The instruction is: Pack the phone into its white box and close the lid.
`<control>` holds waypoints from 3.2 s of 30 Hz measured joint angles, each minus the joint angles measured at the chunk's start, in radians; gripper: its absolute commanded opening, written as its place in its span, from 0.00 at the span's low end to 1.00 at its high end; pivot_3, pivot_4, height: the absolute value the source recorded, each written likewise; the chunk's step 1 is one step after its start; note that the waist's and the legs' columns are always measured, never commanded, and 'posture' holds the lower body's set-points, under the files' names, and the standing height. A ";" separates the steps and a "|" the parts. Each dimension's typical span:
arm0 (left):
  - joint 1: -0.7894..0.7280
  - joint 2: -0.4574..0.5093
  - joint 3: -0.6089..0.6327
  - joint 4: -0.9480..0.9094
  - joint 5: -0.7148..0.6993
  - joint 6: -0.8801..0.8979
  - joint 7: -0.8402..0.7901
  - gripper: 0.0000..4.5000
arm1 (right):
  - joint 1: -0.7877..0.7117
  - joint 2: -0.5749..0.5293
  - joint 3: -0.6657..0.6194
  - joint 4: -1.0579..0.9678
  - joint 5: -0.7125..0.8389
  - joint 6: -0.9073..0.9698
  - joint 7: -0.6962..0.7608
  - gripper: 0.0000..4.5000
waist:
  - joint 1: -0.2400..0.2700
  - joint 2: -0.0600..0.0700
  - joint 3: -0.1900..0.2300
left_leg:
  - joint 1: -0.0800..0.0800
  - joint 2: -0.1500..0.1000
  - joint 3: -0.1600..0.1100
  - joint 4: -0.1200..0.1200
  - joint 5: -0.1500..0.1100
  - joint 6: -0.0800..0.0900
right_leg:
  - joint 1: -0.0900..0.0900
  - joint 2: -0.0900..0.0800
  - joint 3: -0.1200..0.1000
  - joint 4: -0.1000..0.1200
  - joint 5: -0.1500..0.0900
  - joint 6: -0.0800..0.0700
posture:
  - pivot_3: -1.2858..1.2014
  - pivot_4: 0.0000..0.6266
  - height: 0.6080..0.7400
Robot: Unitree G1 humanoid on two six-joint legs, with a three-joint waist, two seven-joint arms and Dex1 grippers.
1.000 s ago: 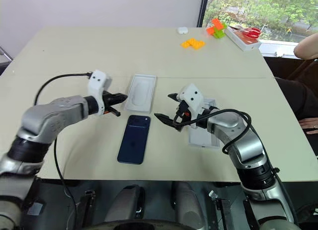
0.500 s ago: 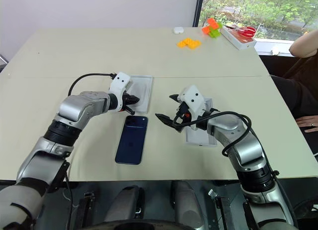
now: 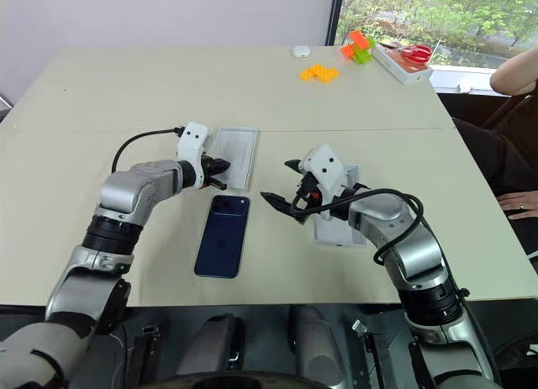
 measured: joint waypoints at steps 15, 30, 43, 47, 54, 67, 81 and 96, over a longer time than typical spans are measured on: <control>0.044 0.041 0.007 -0.169 -0.009 0.168 -0.058 0.01 | -0.001 0.001 0.004 0.001 -0.009 0.000 0.010 1.00 | 0.001 0.000 0.000 | 0.000 0.000 0.000 0.001 0.000 0.000 | 0.000 0.000 0.000 0.001 0.000 0.000 | 0.52 0.24 0.94; -0.106 -0.081 -0.015 0.113 0.118 0.041 0.018 0.01 | -0.007 0.007 0.009 0.002 -0.010 0.001 0.007 1.00 | 0.001 0.000 -0.001 | 0.002 -0.001 0.000 0.002 0.000 0.000 | 0.002 0.000 0.000 0.003 0.000 0.000 | 0.52 0.24 0.94; -0.234 -0.175 0.041 0.393 0.176 -0.114 0.122 0.01 | -0.008 0.007 0.010 0.003 -0.010 0.002 0.009 1.00 | 0.002 0.000 -0.001 | 0.004 -0.001 0.001 0.003 0.000 0.000 | 0.005 0.000 -0.001 0.003 0.001 0.001 | 0.52 0.24 0.94; -0.333 -0.203 0.065 0.571 0.198 -0.177 0.166 0.01 | -0.012 0.007 0.016 0.004 -0.010 0.002 0.010 1.00 | 0.002 0.000 -0.001 | 0.004 -0.001 0.001 0.003 0.000 0.000 | 0.005 0.000 -0.001 0.002 0.001 0.001 | 0.52 0.24 0.94; -0.421 -0.226 0.103 0.791 0.222 -0.326 0.207 0.01 | -0.012 0.008 0.016 0.004 -0.011 0.002 0.007 1.00 | 0.001 0.000 -0.001 | 0.004 -0.001 0.001 0.003 0.000 0.000 | 0.005 0.000 -0.001 0.002 0.001 0.001 | 0.52 0.24 0.94; -0.458 -0.247 0.157 0.917 0.229 -0.461 0.197 0.01 | -0.012 0.012 0.018 0.003 -0.011 0.002 -0.002 1.00 | 0.002 -0.001 -0.001 | 0.003 -0.001 0.001 0.003 0.000 0.000 | 0.005 0.000 -0.001 0.002 0.001 0.001 | 0.52 0.24 0.94; -0.103 -0.069 0.163 -0.038 0.092 0.141 0.027 0.01 | -0.012 0.008 0.021 -0.003 -0.009 0.011 0.002 1.00 | 0.000 0.000 -0.001 | 0.003 0.000 -0.001 0.003 0.000 -0.001 | 0.003 -0.001 0.000 0.004 0.001 0.001 | 0.52 0.24 0.94; 0.307 0.120 0.704 -0.582 -0.321 0.719 -0.097 0.99 | -0.016 -0.049 0.062 -0.005 -0.032 0.006 0.070 1.00 | 0.002 0.000 -0.001 | 0.005 0.001 -0.001 0.003 0.000 -0.001 | 0.006 -0.002 0.000 0.002 0.001 0.001 | 0.52 0.24 0.94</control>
